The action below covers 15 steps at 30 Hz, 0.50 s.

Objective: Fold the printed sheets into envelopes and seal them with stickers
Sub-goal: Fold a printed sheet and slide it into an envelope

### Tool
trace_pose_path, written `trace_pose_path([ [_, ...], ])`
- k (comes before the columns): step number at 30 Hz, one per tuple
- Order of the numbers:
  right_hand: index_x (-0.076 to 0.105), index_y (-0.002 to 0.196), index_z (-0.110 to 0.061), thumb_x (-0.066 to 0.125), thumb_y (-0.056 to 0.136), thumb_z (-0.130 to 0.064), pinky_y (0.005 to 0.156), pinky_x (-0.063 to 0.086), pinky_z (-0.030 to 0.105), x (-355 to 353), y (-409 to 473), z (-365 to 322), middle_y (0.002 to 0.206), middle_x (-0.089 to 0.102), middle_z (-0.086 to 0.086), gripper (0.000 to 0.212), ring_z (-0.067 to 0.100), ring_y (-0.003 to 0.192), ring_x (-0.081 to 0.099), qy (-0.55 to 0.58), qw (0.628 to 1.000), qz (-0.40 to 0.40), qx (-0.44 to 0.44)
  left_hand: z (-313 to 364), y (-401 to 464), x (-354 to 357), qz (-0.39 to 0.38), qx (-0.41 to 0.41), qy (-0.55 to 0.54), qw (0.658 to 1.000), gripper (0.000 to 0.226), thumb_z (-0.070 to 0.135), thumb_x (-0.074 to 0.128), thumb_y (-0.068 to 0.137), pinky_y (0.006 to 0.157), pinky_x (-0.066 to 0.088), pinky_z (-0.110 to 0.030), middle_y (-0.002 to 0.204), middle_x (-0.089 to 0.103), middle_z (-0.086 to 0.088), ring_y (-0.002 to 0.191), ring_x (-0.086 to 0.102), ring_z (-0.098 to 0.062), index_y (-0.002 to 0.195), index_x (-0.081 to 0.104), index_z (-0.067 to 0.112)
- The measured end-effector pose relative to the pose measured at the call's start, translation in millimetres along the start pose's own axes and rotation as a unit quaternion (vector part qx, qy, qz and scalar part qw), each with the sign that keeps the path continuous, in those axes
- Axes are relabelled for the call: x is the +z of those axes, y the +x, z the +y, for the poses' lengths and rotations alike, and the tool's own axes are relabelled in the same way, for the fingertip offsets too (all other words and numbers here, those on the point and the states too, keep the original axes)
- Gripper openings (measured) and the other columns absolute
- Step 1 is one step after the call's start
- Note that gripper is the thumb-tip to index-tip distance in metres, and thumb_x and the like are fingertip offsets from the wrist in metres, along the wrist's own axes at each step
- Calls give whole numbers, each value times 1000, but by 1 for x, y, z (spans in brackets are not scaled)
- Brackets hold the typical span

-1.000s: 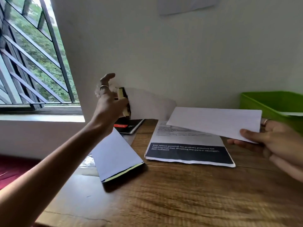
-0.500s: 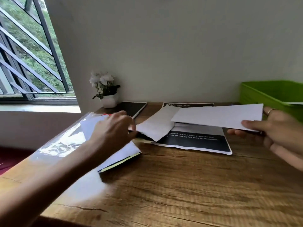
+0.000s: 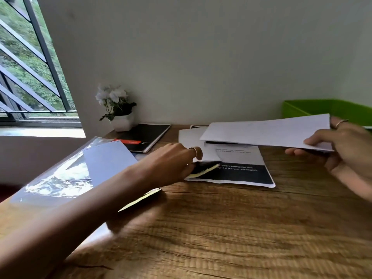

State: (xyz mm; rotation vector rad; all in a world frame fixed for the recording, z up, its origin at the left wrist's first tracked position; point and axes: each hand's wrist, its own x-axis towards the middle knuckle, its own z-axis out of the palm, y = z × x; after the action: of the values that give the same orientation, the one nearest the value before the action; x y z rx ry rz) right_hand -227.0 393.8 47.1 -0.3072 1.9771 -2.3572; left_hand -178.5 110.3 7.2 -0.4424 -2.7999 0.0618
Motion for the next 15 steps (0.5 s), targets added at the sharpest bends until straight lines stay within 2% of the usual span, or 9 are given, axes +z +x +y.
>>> trace_pose_path([
  [2, 53, 86, -16, 42, 85, 9, 31, 39, 10, -1, 0, -6, 58, 68, 13, 27, 13, 40, 64, -18, 1000, 18, 7, 2, 7, 3, 9, -10, 18, 1000, 30, 29, 43, 95, 72, 52, -42, 98, 70, -9, 87, 64, -31, 123, 52, 23],
  [6, 49, 80, -19, 38, 85, 8, 26, 31, 8, -9, 8, -16, 36, 58, 5, 29, 7, 25, 52, -58, 997, 48, 27, 14, 18, 7, 27, -36, 76, 996, 41, 32, 45, 94, 66, 51, -40, 100, 68, -8, 86, 64, -32, 133, 43, 18],
  [8, 50, 80, -18, 39, 84, 7, 26, 29, 8, -13, 10, -17, 36, 56, 6, 28, 6, 24, 49, -65, 996, 58, 28, 18, 24, 9, 33, -35, 116, 992, 43, 37, 47, 92, 62, 47, -35, 105, 67, -5, 89, 64, -29, 130, 44, 18],
  [10, 51, 81, -15, 38, 82, 7, 25, 28, 8, -17, 11, -16, 46, 56, 13, 25, 5, 24, 47, -77, 995, 57, 36, 20, 29, 10, 36, -35, 112, 992, 42, 43, 46, 92, 61, 39, -31, 114, 64, -2, 94, 63, -27, 126, 48, 18],
  [12, 52, 85, -9, 37, 81, 8, 25, 28, 9, -20, 13, -13, 57, 52, 16, 23, 6, 24, 46, -95, 993, 44, 52, 18, 29, 15, 33, -41, 60, 997, 48, 46, 45, 91, 68, 42, -32, 126, 58, 1, 106, 58, -23, 131, 47, 20],
  [14, 52, 85, -6, 37, 79, 9, 25, 29, 9, -23, 16, -11, 66, 48, 14, 22, 7, 25, 46, -110, 991, 36, 67, 12, 31, 24, -6, -47, -20, 999, 57, 53, 39, 90, 90, 43, -36, 140, 46, 3, 123, 46, -19, 138, 41, 23],
  [15, 52, 83, -7, 37, 79, 9, 25, 28, 9, -25, 18, -10, 67, 46, 13, 22, 8, 25, 46, -118, 990, 33, 75, 8, 32, 28, -35, -47, -59, 997, 62, 57, 32, 88, 102, 38, -37, 148, 38, 3, 131, 37, -18, 141, 36, 26],
])
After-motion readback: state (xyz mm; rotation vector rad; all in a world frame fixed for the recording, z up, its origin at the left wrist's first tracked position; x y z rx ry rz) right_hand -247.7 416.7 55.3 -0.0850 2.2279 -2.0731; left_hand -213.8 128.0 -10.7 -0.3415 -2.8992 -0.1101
